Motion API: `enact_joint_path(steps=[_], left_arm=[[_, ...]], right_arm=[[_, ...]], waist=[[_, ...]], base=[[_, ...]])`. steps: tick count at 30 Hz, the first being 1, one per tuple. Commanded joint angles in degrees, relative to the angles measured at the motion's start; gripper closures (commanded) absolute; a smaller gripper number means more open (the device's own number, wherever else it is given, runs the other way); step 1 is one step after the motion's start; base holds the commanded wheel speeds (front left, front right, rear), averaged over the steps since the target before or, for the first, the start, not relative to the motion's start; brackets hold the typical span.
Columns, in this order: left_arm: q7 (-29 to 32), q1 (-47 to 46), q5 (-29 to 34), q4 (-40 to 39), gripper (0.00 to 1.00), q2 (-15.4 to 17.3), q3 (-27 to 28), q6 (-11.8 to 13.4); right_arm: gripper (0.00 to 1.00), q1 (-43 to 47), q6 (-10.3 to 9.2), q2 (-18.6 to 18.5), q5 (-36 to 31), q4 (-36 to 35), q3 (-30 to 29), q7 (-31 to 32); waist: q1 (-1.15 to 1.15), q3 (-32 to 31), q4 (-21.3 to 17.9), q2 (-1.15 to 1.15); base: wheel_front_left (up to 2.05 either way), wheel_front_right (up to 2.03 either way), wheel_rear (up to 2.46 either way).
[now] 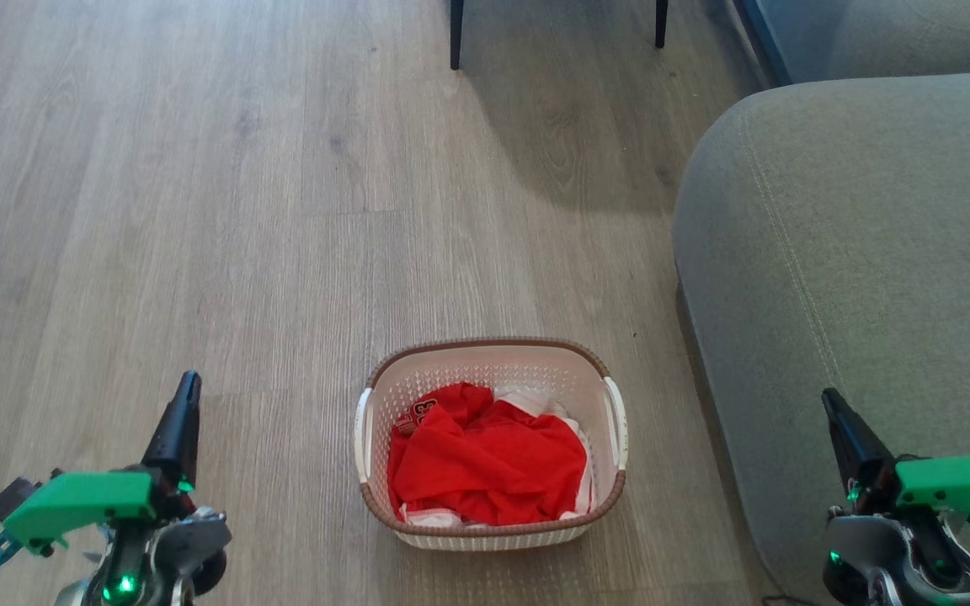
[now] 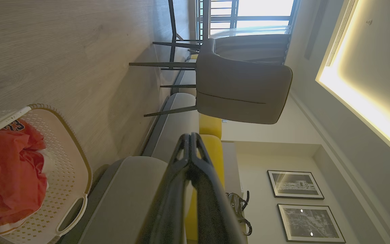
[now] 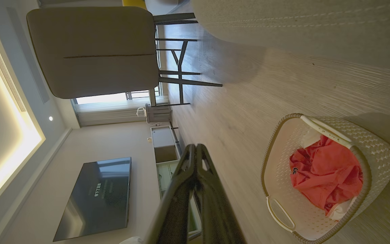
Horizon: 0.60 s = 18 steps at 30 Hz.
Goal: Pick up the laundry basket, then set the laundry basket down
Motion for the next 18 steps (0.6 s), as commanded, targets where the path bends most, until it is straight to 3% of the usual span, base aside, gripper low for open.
enact_joint_path(steps=[1, 18], left_arm=[[0.35, -2.73, 0.08, -1.74, 1.00, 0.26, 2.07, -0.38], [0.38, -2.73, 0.12, -1.75, 1.00, 0.23, 2.11, -0.38]], right_arm=[[1.00, -2.76, -0.02, -0.59, -0.39, -2.05, 0.92, 0.34], [1.00, -2.77, -0.02, -0.46, -0.55, -2.04, 0.73, 0.49]], waist=[[0.00, 0.00, 0.00, 0.00], [0.00, 0.00, 0.00, 0.00]], base=[[0.00, 0.00, 0.00], [0.00, 0.00, 0.00]])
